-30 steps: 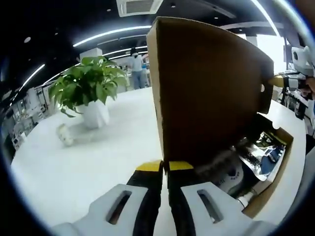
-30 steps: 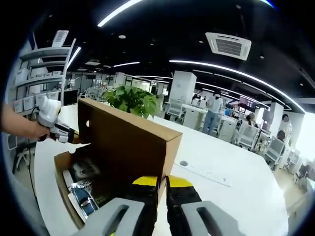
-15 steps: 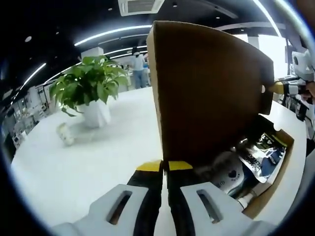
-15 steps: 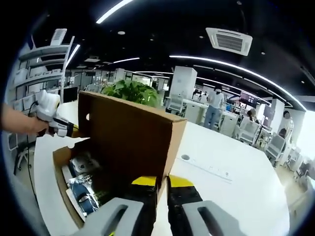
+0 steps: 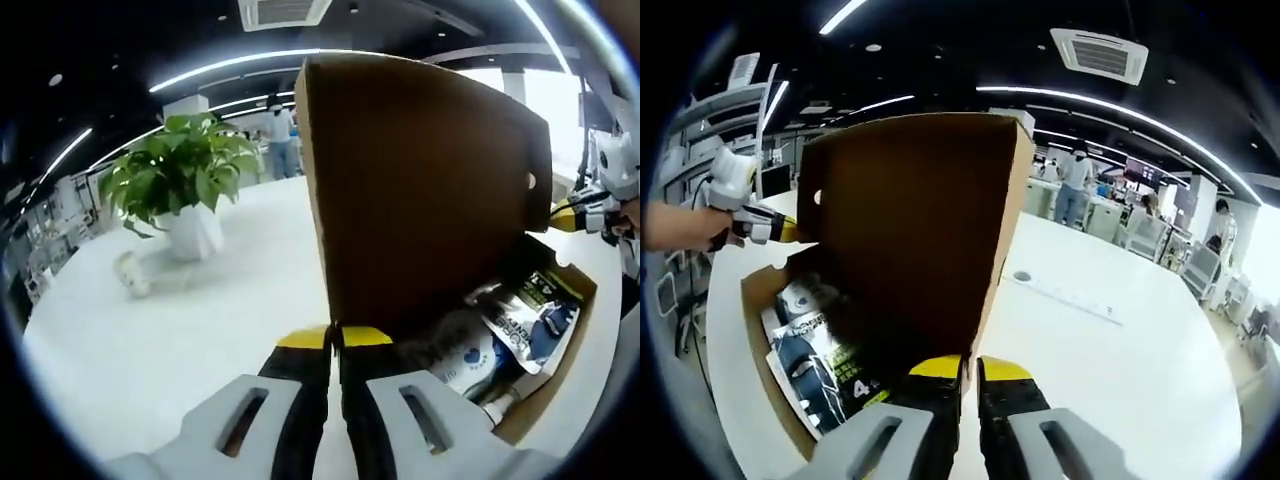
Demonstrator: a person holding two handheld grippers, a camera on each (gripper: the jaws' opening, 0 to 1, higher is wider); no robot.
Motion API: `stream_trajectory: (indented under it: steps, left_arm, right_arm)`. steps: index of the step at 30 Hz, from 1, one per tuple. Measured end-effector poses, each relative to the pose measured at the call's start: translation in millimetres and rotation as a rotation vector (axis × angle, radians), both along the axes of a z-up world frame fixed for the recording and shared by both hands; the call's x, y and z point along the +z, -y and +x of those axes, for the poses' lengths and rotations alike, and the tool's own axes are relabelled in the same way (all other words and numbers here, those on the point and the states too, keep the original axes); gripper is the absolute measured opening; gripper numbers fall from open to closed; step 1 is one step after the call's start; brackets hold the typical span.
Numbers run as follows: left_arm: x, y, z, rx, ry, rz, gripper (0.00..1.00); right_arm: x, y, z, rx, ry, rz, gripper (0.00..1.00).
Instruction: Operate the shoe box by opening the lid, removing the specified soft item, and placing it in the target area until the item is outside and the box remains undamaged.
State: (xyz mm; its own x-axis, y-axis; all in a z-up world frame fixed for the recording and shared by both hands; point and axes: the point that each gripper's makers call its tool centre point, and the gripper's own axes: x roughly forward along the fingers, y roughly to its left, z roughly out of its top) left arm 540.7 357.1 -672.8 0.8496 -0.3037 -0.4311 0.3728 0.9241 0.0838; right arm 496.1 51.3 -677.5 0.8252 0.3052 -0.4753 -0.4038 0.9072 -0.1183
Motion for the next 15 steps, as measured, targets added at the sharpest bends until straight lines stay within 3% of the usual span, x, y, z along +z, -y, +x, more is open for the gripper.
stream_trajectory:
  steps: [9, 15]
  left_arm:
    - [1.3, 0.5, 1.5, 0.004, -0.002, -0.005, 0.01]
    - [2.0, 1.0, 2.7, 0.007, 0.000, -0.010, 0.01]
  right_arm:
    - [2.0, -1.7, 11.0, -0.025, -0.001, 0.048, 0.00]
    - [-0.8, -2.5, 14.5, -0.036, -0.012, 0.036, 0.00]
